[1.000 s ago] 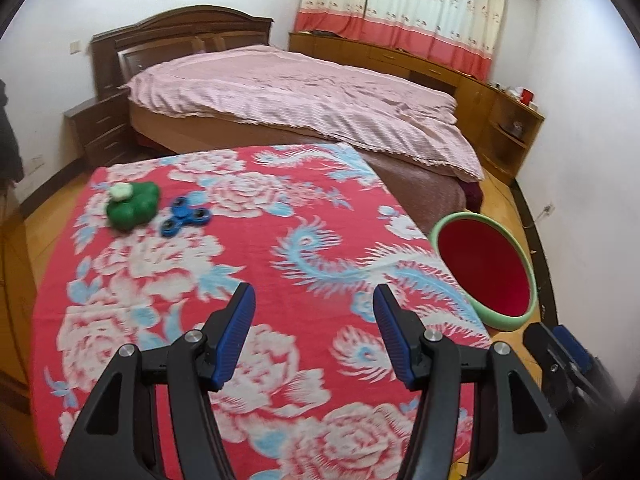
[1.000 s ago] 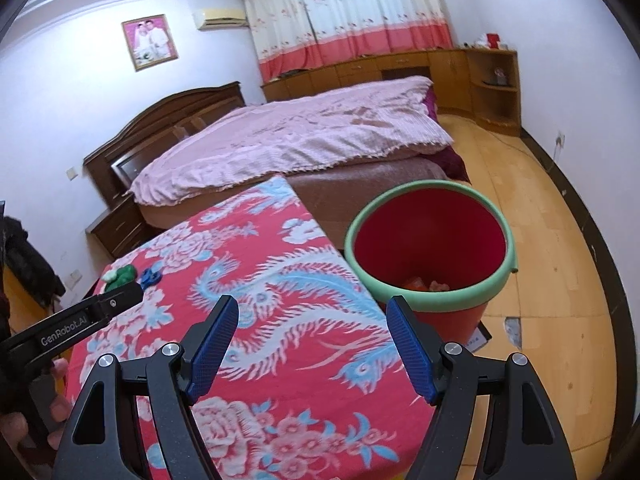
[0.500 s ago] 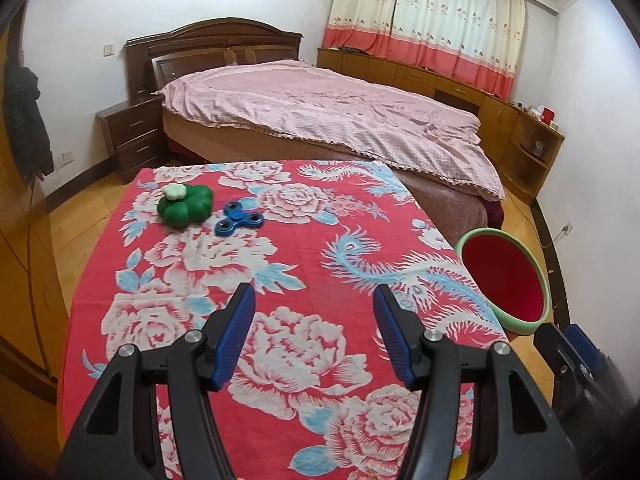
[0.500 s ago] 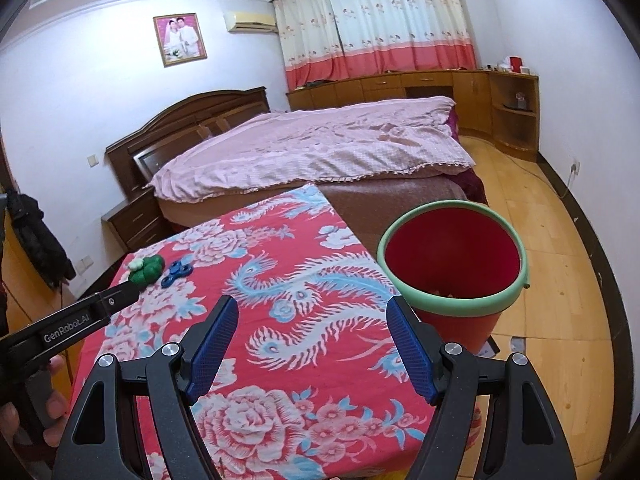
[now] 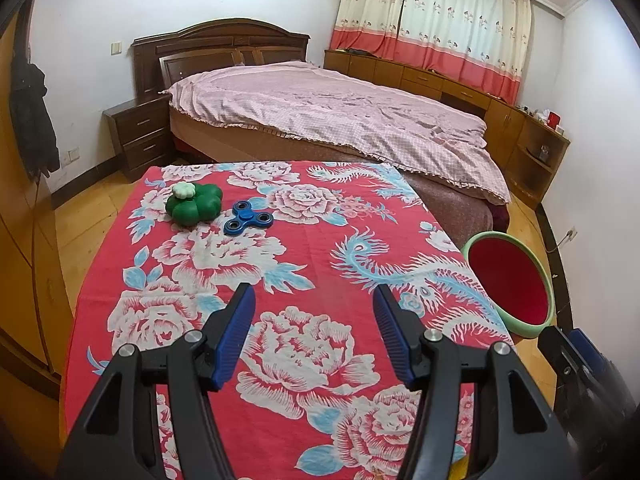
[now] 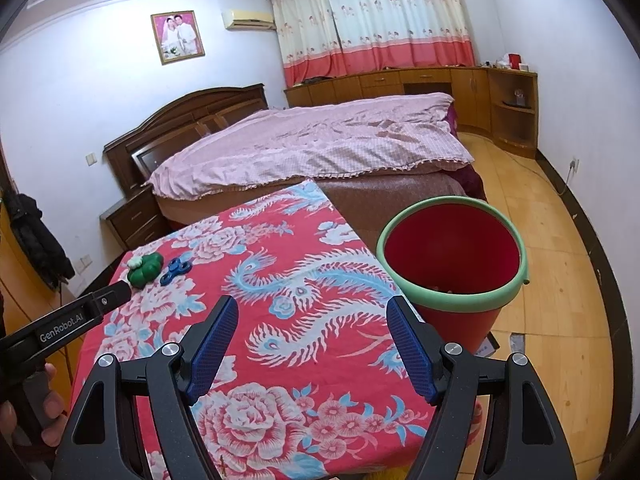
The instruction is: Collect trash
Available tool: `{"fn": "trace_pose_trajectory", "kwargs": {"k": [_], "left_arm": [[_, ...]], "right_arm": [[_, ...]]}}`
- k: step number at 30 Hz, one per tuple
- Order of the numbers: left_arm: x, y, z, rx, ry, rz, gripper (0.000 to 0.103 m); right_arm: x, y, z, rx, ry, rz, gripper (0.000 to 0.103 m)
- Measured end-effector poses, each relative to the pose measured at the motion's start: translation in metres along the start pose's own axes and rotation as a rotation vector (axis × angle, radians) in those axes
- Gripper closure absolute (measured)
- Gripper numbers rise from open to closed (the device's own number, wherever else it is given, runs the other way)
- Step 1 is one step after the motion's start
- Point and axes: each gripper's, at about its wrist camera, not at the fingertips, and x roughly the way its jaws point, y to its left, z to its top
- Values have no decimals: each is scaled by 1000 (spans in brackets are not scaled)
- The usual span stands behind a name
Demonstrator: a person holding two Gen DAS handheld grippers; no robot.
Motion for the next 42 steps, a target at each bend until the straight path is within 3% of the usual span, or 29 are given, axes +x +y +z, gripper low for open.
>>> {"fn": "trace_pose_trajectory", "kwargs": {"k": [42], "left_arm": [[-1,2,3,0,1,5,42]], "right_arm": [[1,-1,1,5,8,2,25]]}}
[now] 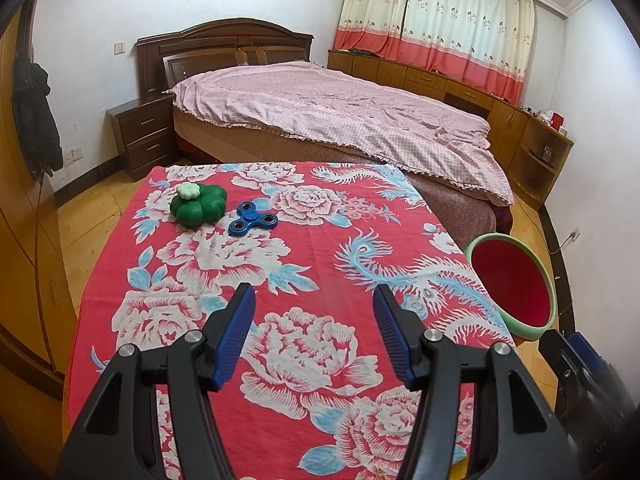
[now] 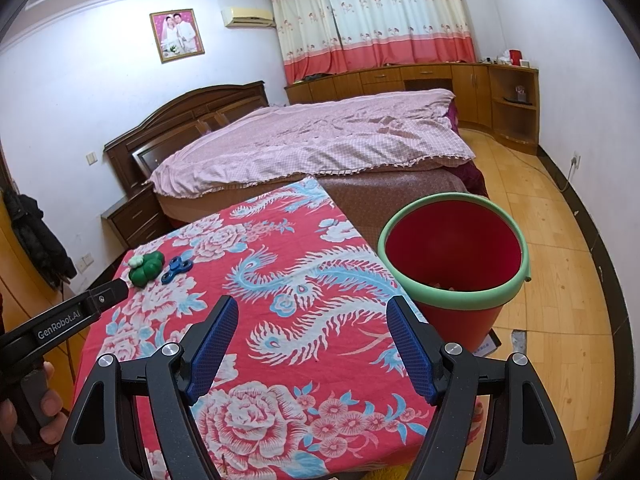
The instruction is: Collect trash
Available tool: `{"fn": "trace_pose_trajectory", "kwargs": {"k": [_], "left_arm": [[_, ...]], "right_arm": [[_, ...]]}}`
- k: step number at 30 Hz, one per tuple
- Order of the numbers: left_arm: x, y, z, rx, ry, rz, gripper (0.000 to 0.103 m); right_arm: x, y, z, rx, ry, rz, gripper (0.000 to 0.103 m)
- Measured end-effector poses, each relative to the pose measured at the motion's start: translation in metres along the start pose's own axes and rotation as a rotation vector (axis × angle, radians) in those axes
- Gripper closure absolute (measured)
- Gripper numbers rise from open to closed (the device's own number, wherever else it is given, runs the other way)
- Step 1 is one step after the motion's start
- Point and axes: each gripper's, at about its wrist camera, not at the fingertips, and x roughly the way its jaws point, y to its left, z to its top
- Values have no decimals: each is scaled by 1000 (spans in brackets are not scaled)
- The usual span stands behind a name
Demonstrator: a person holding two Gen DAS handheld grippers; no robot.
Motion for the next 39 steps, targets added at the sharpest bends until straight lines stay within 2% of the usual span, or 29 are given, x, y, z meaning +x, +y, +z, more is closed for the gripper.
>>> {"fn": "trace_pose_trajectory", "kwargs": {"k": [39], "left_arm": [[0,2,-1,-3,1,-1,42]], "right_arm": [[1,1,-4,6,8,5,25]]}}
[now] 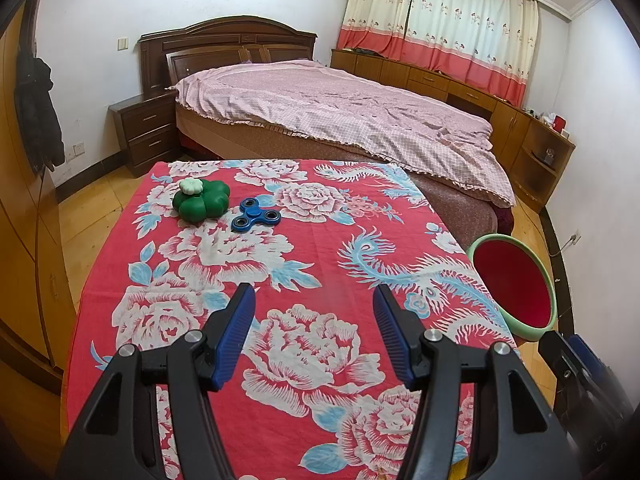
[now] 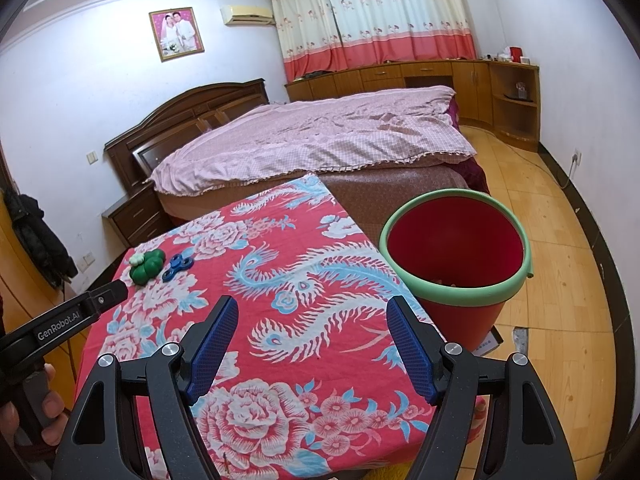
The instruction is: Collect trash
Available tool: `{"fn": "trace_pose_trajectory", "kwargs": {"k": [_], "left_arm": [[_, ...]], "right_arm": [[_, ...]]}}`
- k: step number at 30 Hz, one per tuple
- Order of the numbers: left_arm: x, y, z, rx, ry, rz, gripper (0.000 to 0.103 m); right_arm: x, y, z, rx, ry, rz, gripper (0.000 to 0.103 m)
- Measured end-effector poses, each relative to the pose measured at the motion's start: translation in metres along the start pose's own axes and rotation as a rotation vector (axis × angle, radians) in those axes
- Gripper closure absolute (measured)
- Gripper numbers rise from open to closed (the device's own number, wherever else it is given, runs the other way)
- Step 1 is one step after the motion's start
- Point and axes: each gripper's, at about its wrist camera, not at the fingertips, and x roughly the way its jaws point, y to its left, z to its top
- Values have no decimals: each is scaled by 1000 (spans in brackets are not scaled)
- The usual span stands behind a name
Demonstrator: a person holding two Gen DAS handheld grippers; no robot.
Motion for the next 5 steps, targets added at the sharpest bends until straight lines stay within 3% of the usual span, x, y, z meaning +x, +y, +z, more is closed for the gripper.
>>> {"fn": "trace_pose_trajectory", "kwargs": {"k": [5], "left_arm": [[1,3,-2,-4,3,4,42]], "right_arm": [[1,0,-2,2,6,1,25]]}}
